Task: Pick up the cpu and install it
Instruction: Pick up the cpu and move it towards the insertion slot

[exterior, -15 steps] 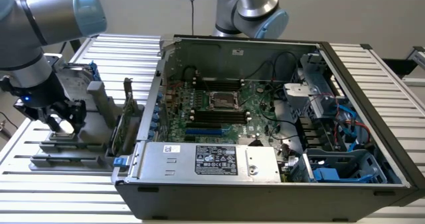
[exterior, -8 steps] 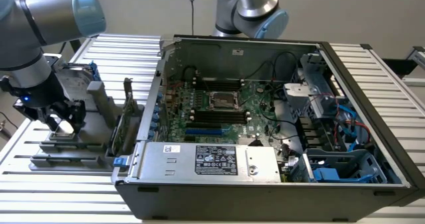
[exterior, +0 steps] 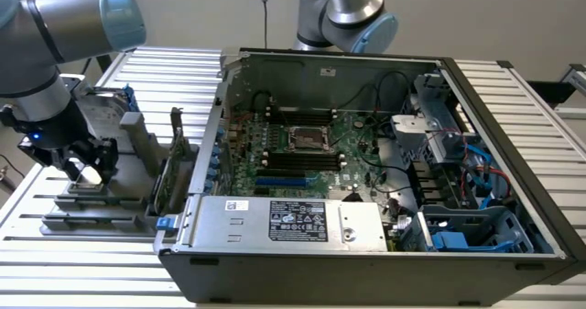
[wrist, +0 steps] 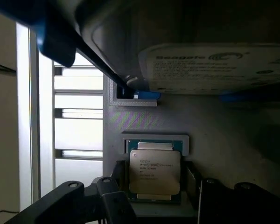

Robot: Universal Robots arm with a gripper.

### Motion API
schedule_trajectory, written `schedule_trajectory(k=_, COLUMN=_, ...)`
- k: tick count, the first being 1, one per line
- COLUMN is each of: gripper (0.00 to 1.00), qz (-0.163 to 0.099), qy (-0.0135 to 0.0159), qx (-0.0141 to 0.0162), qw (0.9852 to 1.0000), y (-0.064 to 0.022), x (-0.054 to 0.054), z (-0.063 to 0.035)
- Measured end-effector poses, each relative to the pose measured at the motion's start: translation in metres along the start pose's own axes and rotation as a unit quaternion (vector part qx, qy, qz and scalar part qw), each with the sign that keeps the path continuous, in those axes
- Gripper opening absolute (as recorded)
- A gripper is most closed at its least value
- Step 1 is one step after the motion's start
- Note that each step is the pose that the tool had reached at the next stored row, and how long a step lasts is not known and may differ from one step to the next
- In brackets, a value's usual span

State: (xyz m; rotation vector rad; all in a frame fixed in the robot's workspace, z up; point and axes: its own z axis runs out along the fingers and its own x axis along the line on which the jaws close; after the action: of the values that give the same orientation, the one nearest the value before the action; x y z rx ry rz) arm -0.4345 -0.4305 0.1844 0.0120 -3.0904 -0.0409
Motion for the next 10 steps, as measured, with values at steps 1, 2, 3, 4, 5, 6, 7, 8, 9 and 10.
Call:
schedule_trajectory(k=1, gripper=0.61, qz=0.000, qy=0.0000, qx=0.0000, qw=1.0000, y=0.0000, x=0.0000, z=0.0001)
schedule_trajectory(k=2, gripper=0.61, qz=0.000, qy=0.0000, qx=0.0000, qw=1.0000, y=0.0000, x=0.0000, z=0.0002)
schedule_trajectory(k=3, gripper=0.61, qz=0.000, qy=0.0000, qx=0.0000, qw=1.0000, y=0.0000, x=0.0000, z=0.0003)
schedule_trajectory(k=4, gripper=0.61, qz=0.000, qy=0.0000, qx=0.0000, qw=1.0000, y=0.0000, x=0.0000, z=0.0003)
schedule_trajectory(k=5, gripper=0.59, qz=0.000, qy=0.0000, qx=0.0000, qw=1.0000, y=0.0000, x=0.0000, z=0.0002)
schedule_trajectory(k=6, gripper=0.55, qz=0.000, qy=0.0000, qx=0.0000, qw=1.0000, y=0.0000, x=0.0000, z=0.0002)
schedule_trajectory(k=7, gripper=0.55, qz=0.000, qy=0.0000, qx=0.0000, qw=1.0000, y=0.0000, x=0.0000, z=0.0002)
schedule_trajectory(k=8, gripper=0.55, qz=0.000, qy=0.0000, qx=0.0000, qw=1.0000, y=0.0000, x=0.0000, z=0.0003)
schedule_trajectory(k=9, gripper=0.55, qz=0.000, qy=0.0000, qx=0.0000, qw=1.0000, y=0.0000, x=0.0000, z=0.0003)
schedule_trajectory(k=10, gripper=0.55, qz=0.000, qy=0.0000, qx=0.0000, qw=1.0000, y=0.0000, x=0.0000, z=0.0003)
